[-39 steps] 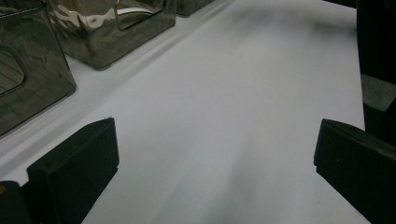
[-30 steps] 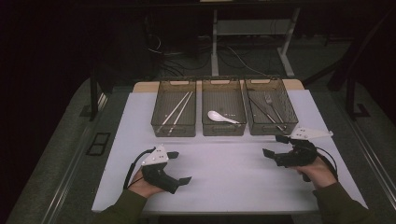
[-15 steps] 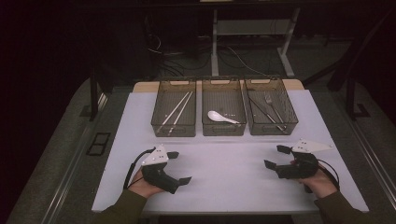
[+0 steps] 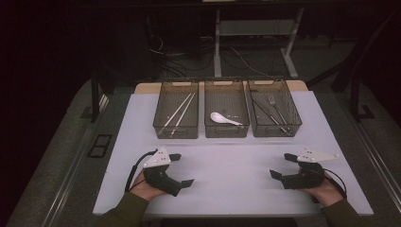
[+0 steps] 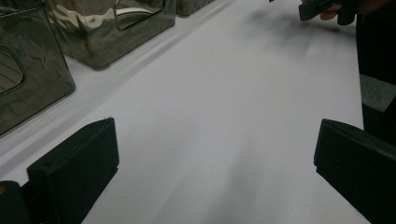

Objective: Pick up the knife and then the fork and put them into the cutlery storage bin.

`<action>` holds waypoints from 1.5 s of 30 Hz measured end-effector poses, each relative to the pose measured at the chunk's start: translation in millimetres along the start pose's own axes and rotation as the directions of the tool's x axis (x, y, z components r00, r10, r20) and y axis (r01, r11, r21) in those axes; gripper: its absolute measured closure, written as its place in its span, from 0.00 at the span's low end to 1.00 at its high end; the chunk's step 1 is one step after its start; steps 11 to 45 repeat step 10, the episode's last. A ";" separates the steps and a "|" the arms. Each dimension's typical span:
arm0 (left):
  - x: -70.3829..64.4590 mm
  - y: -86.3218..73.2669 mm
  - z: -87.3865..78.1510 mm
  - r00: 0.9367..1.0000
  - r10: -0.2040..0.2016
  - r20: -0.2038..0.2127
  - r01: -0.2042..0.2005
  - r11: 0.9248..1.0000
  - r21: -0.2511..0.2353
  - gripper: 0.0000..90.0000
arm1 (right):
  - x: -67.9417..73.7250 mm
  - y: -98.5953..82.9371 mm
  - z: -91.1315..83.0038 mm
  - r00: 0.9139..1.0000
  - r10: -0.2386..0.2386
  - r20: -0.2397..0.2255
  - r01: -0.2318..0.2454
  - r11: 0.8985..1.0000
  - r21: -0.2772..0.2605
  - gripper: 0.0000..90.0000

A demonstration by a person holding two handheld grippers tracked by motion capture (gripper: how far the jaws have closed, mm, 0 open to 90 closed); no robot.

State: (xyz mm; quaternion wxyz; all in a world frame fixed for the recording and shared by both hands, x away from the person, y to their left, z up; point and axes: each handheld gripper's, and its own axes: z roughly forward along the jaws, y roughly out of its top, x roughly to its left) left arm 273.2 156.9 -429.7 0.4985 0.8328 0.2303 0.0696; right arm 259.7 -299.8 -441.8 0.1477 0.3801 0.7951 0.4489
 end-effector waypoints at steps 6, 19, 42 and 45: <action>0.0 0.0 -0.1 1.000 0.000 0.000 0.000 1.000 0.000 0.00 | 0.0 -0.8 0.7 1.000 0.006 0.004 -0.006 1.000 0.006 0.13; 0.1 -0.1 0.1 1.000 0.003 0.002 -0.003 1.000 0.004 0.00 | 0.1 -0.7 0.6 1.000 0.003 0.004 -0.003 1.000 0.005 0.13; 0.1 -0.1 0.1 1.000 0.003 0.002 -0.003 1.000 0.004 0.00 | 0.1 -0.7 0.6 1.000 0.003 0.004 -0.003 1.000 0.005 0.13; 0.1 -0.1 0.1 1.000 0.003 0.002 -0.003 1.000 0.004 0.00 | 0.1 -0.7 0.6 1.000 0.003 0.004 -0.003 1.000 0.005 0.13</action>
